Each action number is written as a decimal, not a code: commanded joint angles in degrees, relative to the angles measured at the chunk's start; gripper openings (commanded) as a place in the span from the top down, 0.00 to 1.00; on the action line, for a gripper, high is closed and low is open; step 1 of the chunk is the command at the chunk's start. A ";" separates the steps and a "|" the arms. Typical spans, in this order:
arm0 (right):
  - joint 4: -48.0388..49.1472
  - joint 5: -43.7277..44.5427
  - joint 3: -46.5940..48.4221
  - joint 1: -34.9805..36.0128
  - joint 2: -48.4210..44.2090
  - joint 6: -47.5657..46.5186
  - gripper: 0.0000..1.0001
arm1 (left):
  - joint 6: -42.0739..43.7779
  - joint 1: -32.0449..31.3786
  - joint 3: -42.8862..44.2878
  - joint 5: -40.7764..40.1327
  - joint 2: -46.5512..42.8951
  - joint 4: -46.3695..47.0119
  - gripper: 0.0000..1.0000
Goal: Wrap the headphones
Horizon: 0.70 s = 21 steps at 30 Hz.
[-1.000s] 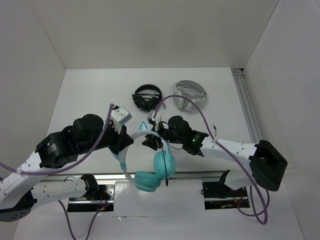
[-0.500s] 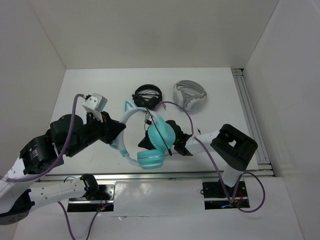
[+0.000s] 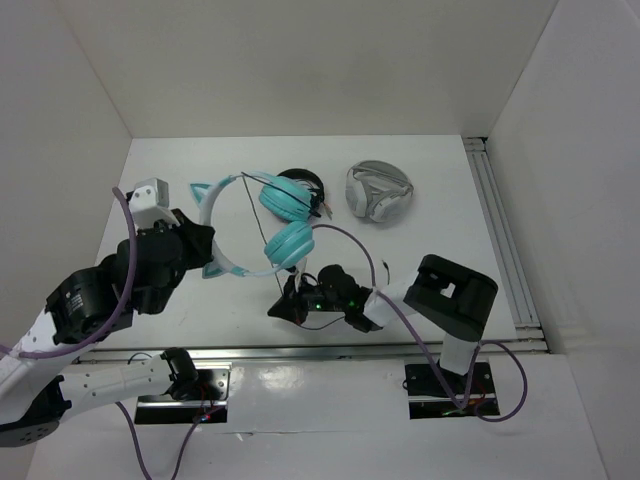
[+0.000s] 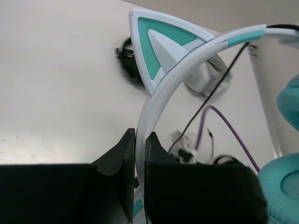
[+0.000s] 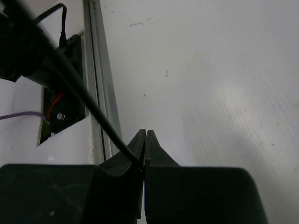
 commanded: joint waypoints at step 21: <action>-55.09 43.89 19.59 37.56 -27.43 -16.15 1.00 | -20.15 12.35 2.07 -16.83 17.30 -21.95 1.00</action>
